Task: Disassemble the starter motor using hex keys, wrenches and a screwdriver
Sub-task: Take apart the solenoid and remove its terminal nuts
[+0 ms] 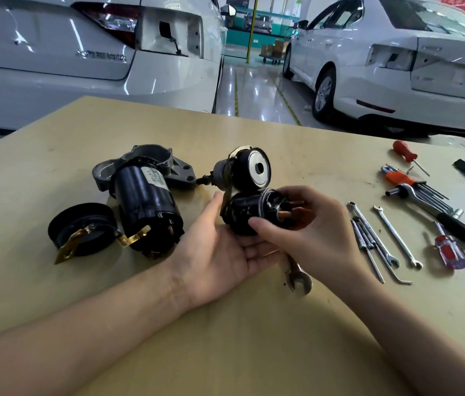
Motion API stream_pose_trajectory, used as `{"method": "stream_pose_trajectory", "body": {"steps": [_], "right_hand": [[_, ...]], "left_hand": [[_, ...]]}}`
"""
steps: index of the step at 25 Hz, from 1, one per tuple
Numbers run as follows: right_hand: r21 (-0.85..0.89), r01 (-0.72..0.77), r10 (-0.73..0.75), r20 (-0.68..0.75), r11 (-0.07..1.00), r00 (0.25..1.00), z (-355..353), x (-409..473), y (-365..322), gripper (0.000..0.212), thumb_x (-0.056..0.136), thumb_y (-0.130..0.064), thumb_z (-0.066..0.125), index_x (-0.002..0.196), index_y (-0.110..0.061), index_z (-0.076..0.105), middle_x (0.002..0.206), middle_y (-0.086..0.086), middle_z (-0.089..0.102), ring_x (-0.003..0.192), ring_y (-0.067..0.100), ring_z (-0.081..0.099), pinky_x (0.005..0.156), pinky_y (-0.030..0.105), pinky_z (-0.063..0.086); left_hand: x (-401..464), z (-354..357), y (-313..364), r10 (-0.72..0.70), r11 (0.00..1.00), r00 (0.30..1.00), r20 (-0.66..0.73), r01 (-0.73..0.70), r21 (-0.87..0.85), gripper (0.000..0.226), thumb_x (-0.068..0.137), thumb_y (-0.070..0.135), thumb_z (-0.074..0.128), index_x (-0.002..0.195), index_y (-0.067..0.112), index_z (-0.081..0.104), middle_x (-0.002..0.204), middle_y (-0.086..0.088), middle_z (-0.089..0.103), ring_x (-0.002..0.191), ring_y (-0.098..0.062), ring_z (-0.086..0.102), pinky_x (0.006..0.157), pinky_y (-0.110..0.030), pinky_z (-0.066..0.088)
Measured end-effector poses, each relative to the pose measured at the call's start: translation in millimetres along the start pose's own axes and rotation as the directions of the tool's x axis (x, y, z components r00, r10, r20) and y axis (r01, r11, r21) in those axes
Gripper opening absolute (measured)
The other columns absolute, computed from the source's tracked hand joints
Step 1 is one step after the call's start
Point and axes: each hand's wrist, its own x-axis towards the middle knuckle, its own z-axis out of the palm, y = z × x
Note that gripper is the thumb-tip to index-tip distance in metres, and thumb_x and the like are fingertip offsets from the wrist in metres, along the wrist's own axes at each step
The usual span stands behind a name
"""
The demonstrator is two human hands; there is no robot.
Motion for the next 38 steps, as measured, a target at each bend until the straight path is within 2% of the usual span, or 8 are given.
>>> {"method": "stream_pose_trajectory", "body": {"steps": [4, 10, 16, 25, 29, 31, 34, 38], "right_hand": [[0.223, -0.106, 0.11, -0.008, 0.969, 0.994, -8.9, 2.2, -3.2, 0.023, 0.062, -0.027, 0.083, 0.08, -0.021, 0.071, 0.072, -0.002, 0.073, 0.064, 0.005, 0.067, 0.06, 0.018, 0.054], [0.253, -0.06, 0.055, 0.03, 0.966, 0.998, -17.2, -1.5, -13.2, 0.024, 0.057, -0.035, 0.078, 0.076, -0.021, 0.072, 0.069, 0.002, 0.072, 0.061, 0.009, 0.067, 0.055, 0.015, 0.051], [0.303, -0.232, 0.211, 0.101, 0.924, 0.972, -16.2, 2.6, -4.8, 0.025, 0.065, -0.035, 0.069, 0.08, -0.016, 0.075, 0.071, 0.009, 0.072, 0.06, 0.022, 0.068, 0.051, 0.041, 0.051], [0.314, -0.31, 0.259, 0.195, 0.897, 0.946, -18.3, 5.8, -4.1, 0.036, 0.07, -0.04, 0.069, 0.086, -0.009, 0.072, 0.073, 0.013, 0.07, 0.054, 0.023, 0.066, 0.049, 0.026, 0.048], [0.458, -0.415, 0.26, 0.363, 0.786, 0.895, -13.8, 2.9, -0.6, 0.044, 0.065, -0.042, 0.077, 0.091, -0.008, 0.071, 0.087, 0.018, 0.07, 0.077, 0.028, 0.069, 0.06, 0.032, 0.054], [0.463, -0.311, 0.151, 0.351, 0.83, 0.924, -8.7, -5.8, -2.5, 0.038, 0.063, -0.041, 0.078, 0.086, -0.011, 0.073, 0.084, 0.02, 0.069, 0.083, 0.035, 0.068, 0.07, 0.044, 0.056], [0.414, -0.12, 0.03, 0.218, 0.903, 0.975, -7.3, -14.6, -11.4, 0.037, 0.055, -0.035, 0.082, 0.086, -0.019, 0.07, 0.078, 0.001, 0.074, 0.073, 0.02, 0.071, 0.062, 0.024, 0.055], [0.418, -0.039, -0.035, 0.167, 0.908, 0.985, -8.8, -17.2, -13.7, 0.046, 0.053, -0.011, 0.084, 0.094, -0.013, 0.064, 0.082, 0.001, 0.072, 0.077, 0.015, 0.071, 0.064, 0.025, 0.054]], "left_hand": [[-0.9, -2.6, 1.3, 0.0, 0.997, 1.0, 0.026, -0.002, 0.078, 0.07, 0.089, 0.063, 0.04, 0.125, 0.007, 0.06, 0.119, -0.019, 0.066, 0.105, -0.026, 0.067, 0.075, -0.032, 0.058], [-1.1, -7.1, 10.7, 0.019, 0.979, 0.998, 0.054, -0.03, 0.202, 0.064, 0.085, 0.066, 0.042, 0.118, 0.017, 0.068, 0.11, -0.014, 0.07, 0.084, -0.027, 0.069, 0.071, -0.034, 0.056], [3.0, -5.3, 4.5, 0.011, 0.979, 0.997, 0.075, -0.026, 0.201, 0.051, 0.087, 0.047, 0.046, 0.101, 0.006, 0.072, 0.088, -0.019, 0.07, 0.068, -0.024, 0.068, 0.063, -0.032, 0.057], [3.0, -5.9, 0.2, 0.023, 0.975, 0.993, 0.117, -0.048, 0.218, 0.044, 0.097, 0.042, 0.036, 0.108, 0.01, 0.064, 0.082, -0.013, 0.071, 0.063, -0.019, 0.067, 0.066, -0.033, 0.058], [1.9, -5.1, 0.1, 0.068, 0.967, 0.986, 0.153, -0.103, 0.235, 0.047, 0.093, 0.046, 0.041, 0.107, 0.011, 0.07, 0.088, -0.013, 0.069, 0.066, -0.021, 0.065, 0.069, -0.037, 0.057], [0.4, -4.7, -0.7, 0.101, 0.95, 0.978, 0.185, -0.15, 0.273, 0.05, 0.092, 0.05, 0.039, 0.109, 0.015, 0.07, 0.097, -0.013, 0.068, 0.069, -0.021, 0.065, 0.071, -0.037, 0.056], [0.1, -4.9, 0.7, 0.116, 0.914, 0.962, 0.247, -0.2, 0.352, 0.063, 0.095, 0.061, 0.024, 0.128, 0.021, 0.061, 0.124, -0.01, 0.063, 0.092, -0.023, 0.063, 0.078, -0.036, 0.053], [3.4, -7.5, 2.9, 0.108, 0.92, 0.953, 0.282, -0.204, 0.335, 0.085, 0.086, 0.075, 0.013, 0.141, 0.019, 0.046, 0.14, -0.013, 0.053, 0.121, -0.032, 0.049, 0.093, -0.045, 0.046]]}}
